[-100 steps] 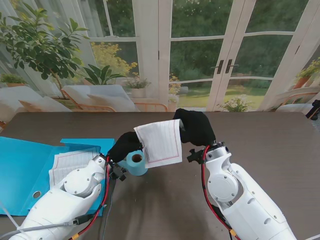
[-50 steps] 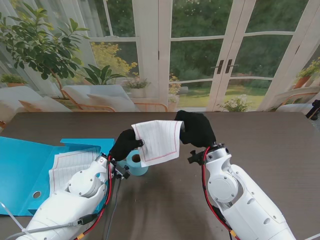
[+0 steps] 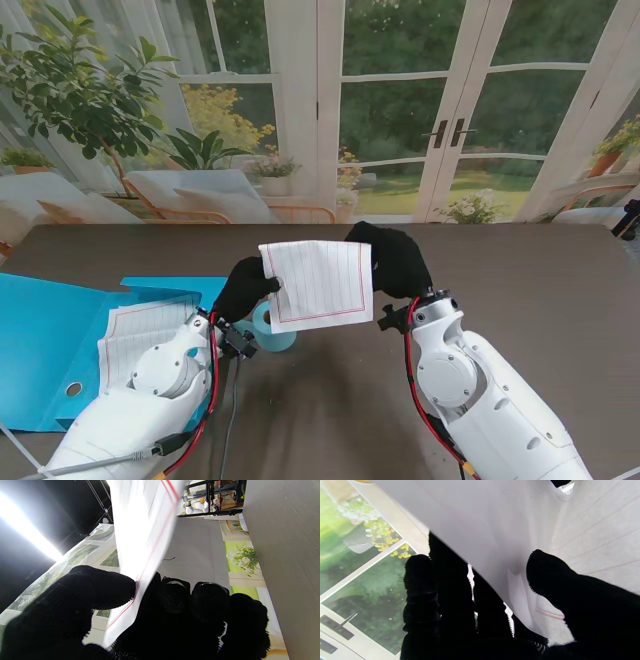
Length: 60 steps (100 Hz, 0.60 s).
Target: Peel a label from the label roll, stick it on the side of the file box and file the documents
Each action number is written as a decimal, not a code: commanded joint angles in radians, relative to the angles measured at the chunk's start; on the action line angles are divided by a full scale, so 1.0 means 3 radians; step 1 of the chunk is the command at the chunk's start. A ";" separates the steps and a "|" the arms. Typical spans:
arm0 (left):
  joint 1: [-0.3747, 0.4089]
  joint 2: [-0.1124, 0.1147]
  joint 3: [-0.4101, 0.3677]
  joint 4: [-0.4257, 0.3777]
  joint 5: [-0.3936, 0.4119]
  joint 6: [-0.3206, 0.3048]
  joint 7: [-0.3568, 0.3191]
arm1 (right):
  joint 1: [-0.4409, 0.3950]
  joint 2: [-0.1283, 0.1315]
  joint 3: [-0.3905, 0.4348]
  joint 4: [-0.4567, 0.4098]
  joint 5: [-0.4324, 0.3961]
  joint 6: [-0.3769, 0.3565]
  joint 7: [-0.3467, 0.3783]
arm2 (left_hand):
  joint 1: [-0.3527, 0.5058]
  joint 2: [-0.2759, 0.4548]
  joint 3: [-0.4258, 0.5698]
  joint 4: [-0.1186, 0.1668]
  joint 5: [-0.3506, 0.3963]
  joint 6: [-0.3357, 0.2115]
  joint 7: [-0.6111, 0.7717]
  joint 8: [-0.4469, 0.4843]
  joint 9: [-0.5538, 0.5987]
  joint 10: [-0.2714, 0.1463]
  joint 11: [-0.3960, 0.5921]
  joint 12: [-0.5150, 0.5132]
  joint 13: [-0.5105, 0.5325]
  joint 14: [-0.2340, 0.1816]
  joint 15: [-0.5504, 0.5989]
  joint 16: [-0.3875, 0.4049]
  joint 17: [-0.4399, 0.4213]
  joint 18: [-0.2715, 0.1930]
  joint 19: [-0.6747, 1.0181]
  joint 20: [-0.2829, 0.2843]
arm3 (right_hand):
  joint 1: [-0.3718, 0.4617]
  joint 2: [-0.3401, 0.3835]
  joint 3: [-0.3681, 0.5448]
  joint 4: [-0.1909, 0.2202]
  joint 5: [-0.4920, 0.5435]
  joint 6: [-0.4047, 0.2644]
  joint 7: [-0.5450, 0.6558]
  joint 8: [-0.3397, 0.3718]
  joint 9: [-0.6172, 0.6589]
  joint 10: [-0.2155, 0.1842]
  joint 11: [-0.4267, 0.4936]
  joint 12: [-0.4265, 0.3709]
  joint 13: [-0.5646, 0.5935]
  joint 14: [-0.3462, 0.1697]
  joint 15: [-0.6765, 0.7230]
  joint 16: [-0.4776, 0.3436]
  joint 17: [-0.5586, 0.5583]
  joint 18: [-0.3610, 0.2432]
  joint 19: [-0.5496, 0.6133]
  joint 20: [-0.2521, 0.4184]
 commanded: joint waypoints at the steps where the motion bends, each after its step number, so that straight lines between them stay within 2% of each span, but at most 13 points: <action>1: 0.0037 0.0016 -0.0035 -0.0049 0.0006 0.0018 -0.0062 | -0.0014 0.0014 0.0003 0.0004 -0.0034 0.0007 0.0082 | 0.0217 -0.0128 0.0259 0.0200 0.0083 0.0140 0.0088 -0.0049 0.0122 -0.0414 0.0151 -0.0028 0.0120 -0.0048 0.0100 -0.0023 0.0089 0.0018 0.0331 -0.0011 | -0.0223 0.0175 0.0103 0.0315 -0.0285 0.0109 -0.0385 0.0220 -0.0351 0.0058 0.0026 -0.0133 -0.0248 0.0068 -0.0198 -0.0018 -0.0376 0.0063 -0.0142 0.0011; 2: 0.0041 0.0018 -0.0040 -0.0053 0.0008 0.0019 -0.0063 | -0.0014 0.0016 0.0005 0.0003 -0.0037 0.0010 0.0089 | 0.0219 -0.0128 0.0261 0.0200 0.0082 0.0141 0.0089 -0.0049 0.0122 -0.0414 0.0151 -0.0029 0.0120 -0.0048 0.0100 -0.0023 0.0089 0.0017 0.0331 -0.0012 | -0.0249 0.0226 0.0093 0.0453 -0.0339 0.0122 -0.0467 0.0321 -0.0428 0.0065 0.0036 -0.0157 -0.0314 0.0079 -0.0223 -0.0031 -0.0424 0.0064 -0.0165 0.0008; 3: 0.0045 0.0019 -0.0045 -0.0058 0.0009 0.0021 -0.0064 | -0.0014 0.0018 0.0006 0.0002 -0.0039 0.0013 0.0095 | 0.0218 -0.0128 0.0260 0.0200 0.0082 0.0141 0.0089 -0.0050 0.0122 -0.0414 0.0152 -0.0029 0.0120 -0.0048 0.0100 -0.0023 0.0089 0.0017 0.0331 -0.0013 | -0.0272 0.0269 0.0093 0.0565 -0.0374 0.0129 -0.0572 0.0517 -0.0496 0.0067 0.0046 -0.0190 -0.0373 0.0095 -0.0241 -0.0048 -0.0467 0.0069 -0.0187 0.0010; 5: 0.0054 0.0023 -0.0056 -0.0066 0.0011 0.0023 -0.0066 | -0.0014 0.0021 0.0009 0.0002 -0.0042 0.0017 0.0107 | 0.0218 -0.0128 0.0261 0.0201 0.0081 0.0143 0.0091 -0.0050 0.0122 -0.0414 0.0153 -0.0030 0.0120 -0.0048 0.0100 -0.0022 0.0089 0.0017 0.0332 -0.0015 | -0.0290 0.0302 0.0087 0.0647 -0.0452 0.0134 -0.0669 0.0662 -0.0608 0.0075 0.0039 -0.0217 -0.0481 0.0106 -0.0280 -0.0068 -0.0542 0.0071 -0.0222 0.0006; 7: 0.0064 0.0026 -0.0069 -0.0077 0.0011 0.0026 -0.0068 | -0.0014 0.0024 0.0013 0.0002 -0.0044 0.0018 0.0119 | 0.0219 -0.0129 0.0263 0.0203 0.0080 0.0144 0.0093 -0.0051 0.0121 -0.0413 0.0156 -0.0030 0.0119 -0.0047 0.0100 -0.0022 0.0084 0.0017 0.0331 -0.0017 | -0.0297 0.0322 0.0067 0.0665 -0.0543 0.0129 -0.0723 0.0698 -0.0717 0.0082 0.0042 -0.0225 -0.0585 0.0125 -0.0314 -0.0085 -0.0613 0.0074 -0.0254 -0.0001; 14: 0.0102 0.0039 -0.0116 -0.0117 0.0018 0.0042 -0.0074 | -0.0016 0.0039 0.0032 -0.0004 -0.0043 0.0031 0.0183 | 0.0221 -0.0129 0.0272 0.0211 0.0076 0.0161 0.0096 -0.0057 0.0120 -0.0412 0.0162 -0.0033 0.0119 -0.0046 0.0099 -0.0020 0.0080 0.0017 0.0331 -0.0027 | -0.0300 0.0370 -0.0039 0.0676 -0.0916 0.0153 -0.0873 0.0676 -0.1183 0.0096 0.0045 -0.0297 -0.1044 0.0163 -0.0447 -0.0197 -0.0898 0.0057 -0.0412 -0.0034; 32: 0.0208 0.0080 -0.0258 -0.0228 0.0054 0.0083 -0.0107 | -0.0005 0.0081 0.0077 -0.0004 -0.0059 0.0064 0.0348 | 0.0234 -0.0126 0.0294 0.0227 0.0061 0.0187 0.0102 -0.0065 0.0116 -0.0407 0.0169 -0.0028 0.0103 -0.0031 0.0093 -0.0013 0.0055 0.0010 0.0322 -0.0045 | -0.0343 0.0235 -0.0187 0.0641 -0.1430 0.0270 -0.1033 0.0569 -0.1969 0.0183 0.0046 -0.0481 -0.1785 0.0189 -0.0667 -0.0451 -0.1368 0.0008 -0.0785 -0.0105; 51: 0.0371 0.0167 -0.0540 -0.0438 0.0214 0.0211 -0.0196 | 0.0027 0.0134 0.0124 0.0005 -0.0144 0.0098 0.0512 | 0.0233 -0.0127 0.0296 0.0228 0.0036 0.0191 0.0107 -0.0067 0.0110 -0.0405 0.0163 -0.0014 0.0073 -0.0030 0.0087 -0.0002 0.0016 0.0006 0.0299 -0.0060 | -0.0379 0.0125 -0.0271 0.0614 -0.1699 0.0348 -0.1118 0.0464 -0.2362 0.0188 0.0037 -0.0572 -0.2154 0.0170 -0.0815 -0.0579 -0.1611 -0.0047 -0.1068 -0.0115; 60: 0.0489 0.0222 -0.0738 -0.0580 0.0343 0.0321 -0.0265 | 0.0041 0.0151 0.0149 0.0017 -0.0173 0.0089 0.0561 | 0.0230 -0.0128 0.0293 0.0225 0.0019 0.0189 0.0113 -0.0065 0.0103 -0.0406 0.0157 0.0004 0.0044 -0.0034 0.0087 0.0008 -0.0007 -0.0001 0.0285 -0.0067 | -0.0420 0.0086 -0.0313 0.0599 -0.1710 0.0271 -0.1141 0.0438 -0.2419 0.0175 0.0026 -0.0588 -0.2222 0.0151 -0.0841 -0.0596 -0.1651 -0.0065 -0.1119 -0.0110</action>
